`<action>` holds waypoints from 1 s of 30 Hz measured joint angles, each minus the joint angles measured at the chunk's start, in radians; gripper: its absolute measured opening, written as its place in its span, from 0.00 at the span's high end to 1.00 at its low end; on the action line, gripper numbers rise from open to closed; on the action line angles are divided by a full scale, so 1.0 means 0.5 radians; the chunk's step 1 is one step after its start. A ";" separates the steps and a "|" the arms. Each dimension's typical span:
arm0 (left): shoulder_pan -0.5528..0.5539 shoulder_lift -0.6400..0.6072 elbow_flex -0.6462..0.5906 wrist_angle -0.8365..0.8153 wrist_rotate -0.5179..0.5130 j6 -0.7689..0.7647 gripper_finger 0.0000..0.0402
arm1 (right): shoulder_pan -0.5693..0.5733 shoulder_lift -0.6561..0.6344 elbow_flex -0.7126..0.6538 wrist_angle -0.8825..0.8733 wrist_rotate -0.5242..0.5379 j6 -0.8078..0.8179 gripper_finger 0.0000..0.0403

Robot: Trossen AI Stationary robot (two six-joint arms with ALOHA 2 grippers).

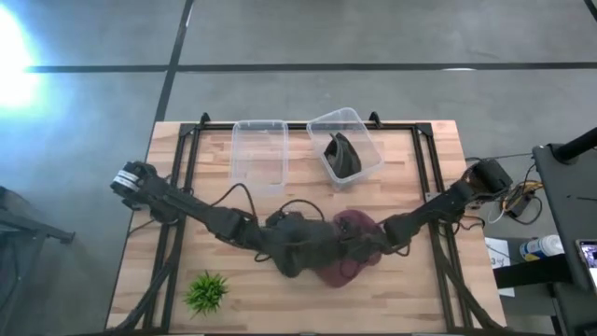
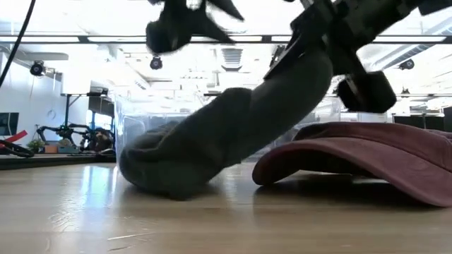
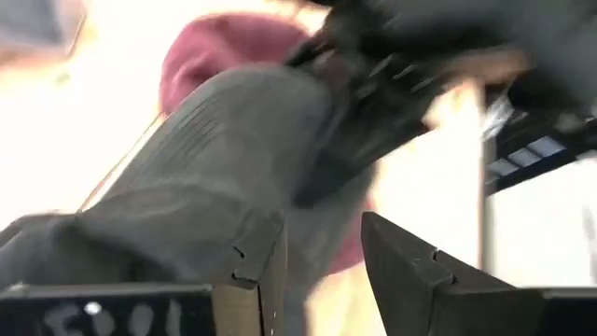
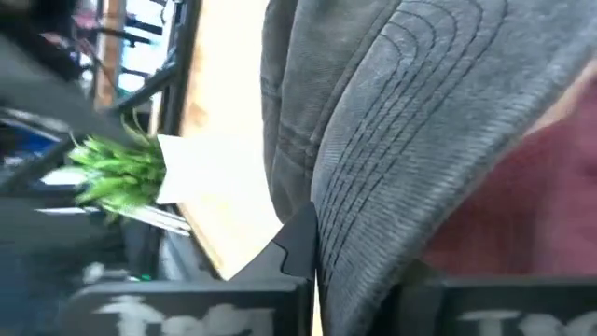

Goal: Pick & Place hat
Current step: Put the black cap into the right transparent bin

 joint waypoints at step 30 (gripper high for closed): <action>-0.181 -0.263 0.420 -0.193 -1.066 0.424 0.67 | -0.442 -1.143 0.484 -1.610 1.479 -1.726 0.97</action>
